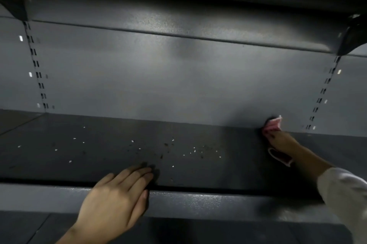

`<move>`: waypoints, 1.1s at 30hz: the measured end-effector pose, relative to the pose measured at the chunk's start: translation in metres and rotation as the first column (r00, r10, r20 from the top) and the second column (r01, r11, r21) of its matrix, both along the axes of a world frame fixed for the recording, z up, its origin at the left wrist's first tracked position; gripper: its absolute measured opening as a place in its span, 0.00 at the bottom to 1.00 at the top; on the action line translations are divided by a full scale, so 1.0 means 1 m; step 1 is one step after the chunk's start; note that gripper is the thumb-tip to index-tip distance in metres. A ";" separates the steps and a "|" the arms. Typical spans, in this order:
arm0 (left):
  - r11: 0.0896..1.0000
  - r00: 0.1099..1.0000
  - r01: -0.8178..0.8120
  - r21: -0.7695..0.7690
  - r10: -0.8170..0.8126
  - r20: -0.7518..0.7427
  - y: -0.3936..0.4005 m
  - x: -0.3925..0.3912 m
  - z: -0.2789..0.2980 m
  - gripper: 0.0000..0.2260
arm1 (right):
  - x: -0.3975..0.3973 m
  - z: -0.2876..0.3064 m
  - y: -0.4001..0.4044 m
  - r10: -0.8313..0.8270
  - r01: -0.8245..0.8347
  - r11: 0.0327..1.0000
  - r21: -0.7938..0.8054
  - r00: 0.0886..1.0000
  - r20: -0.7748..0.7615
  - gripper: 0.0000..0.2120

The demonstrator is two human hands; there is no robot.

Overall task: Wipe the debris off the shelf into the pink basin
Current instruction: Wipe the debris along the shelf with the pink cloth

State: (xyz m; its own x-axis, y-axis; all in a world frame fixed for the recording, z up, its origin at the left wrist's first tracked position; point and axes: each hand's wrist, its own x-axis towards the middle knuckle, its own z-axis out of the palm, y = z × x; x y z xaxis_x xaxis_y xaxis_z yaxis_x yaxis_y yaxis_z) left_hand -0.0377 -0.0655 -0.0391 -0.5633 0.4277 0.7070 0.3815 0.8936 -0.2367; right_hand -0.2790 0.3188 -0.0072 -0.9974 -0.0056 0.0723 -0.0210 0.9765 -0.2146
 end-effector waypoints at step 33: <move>0.995 0.995 -0.096 -0.001 0.096 -0.019 -0.032 0.014 -0.005 0.16 | 0.147 -0.003 -0.258 0.293 -0.306 0.950 -0.061 0.942 -0.162 0.13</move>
State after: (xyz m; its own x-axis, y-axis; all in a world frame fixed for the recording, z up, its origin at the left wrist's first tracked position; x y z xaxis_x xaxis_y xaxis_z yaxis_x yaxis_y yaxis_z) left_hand -0.0234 -0.0973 -0.0445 -0.5883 0.3738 0.7170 0.2897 0.9253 -0.2447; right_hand -0.1317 0.0606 -0.0105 -0.9285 -0.2895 0.2327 -0.3473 0.8987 -0.2679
